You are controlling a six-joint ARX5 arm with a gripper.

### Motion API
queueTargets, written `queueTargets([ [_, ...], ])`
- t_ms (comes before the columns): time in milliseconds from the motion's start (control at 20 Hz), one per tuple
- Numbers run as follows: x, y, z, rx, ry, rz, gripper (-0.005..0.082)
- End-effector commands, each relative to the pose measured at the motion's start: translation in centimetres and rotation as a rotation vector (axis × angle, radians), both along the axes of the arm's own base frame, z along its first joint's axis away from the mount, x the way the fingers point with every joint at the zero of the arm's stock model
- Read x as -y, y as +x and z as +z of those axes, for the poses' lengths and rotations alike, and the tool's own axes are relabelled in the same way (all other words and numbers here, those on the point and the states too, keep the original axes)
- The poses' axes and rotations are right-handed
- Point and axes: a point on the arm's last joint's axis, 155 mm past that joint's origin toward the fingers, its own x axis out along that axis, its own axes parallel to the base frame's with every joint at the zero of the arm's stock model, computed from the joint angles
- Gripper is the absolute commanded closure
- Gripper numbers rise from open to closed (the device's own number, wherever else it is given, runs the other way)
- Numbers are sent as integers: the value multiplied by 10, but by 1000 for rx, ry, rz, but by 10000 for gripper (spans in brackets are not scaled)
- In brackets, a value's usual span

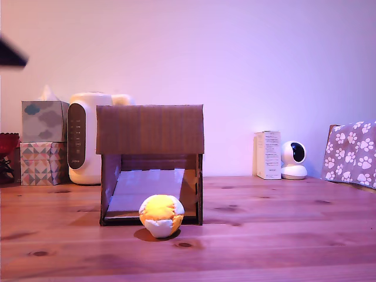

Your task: Drop the footbag into the cardboard dice tower

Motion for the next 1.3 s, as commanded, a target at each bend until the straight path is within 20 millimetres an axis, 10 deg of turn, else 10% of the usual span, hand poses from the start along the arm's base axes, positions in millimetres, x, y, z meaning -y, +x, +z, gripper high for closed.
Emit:
queueTargets([
  [0,14,-3,-3,-16,-29,-53,789],
  [350,84,-16,-38,-98,18,-251,789],
  [800,115,-12,-112,-251,139,-204,779],
  [900,118,-10,-116,-251,141,-206,568],
  [1000,119,-8,-118,-251,140,-204,11],
  [1250,117,4,-118,-202,161,-161,59],
])
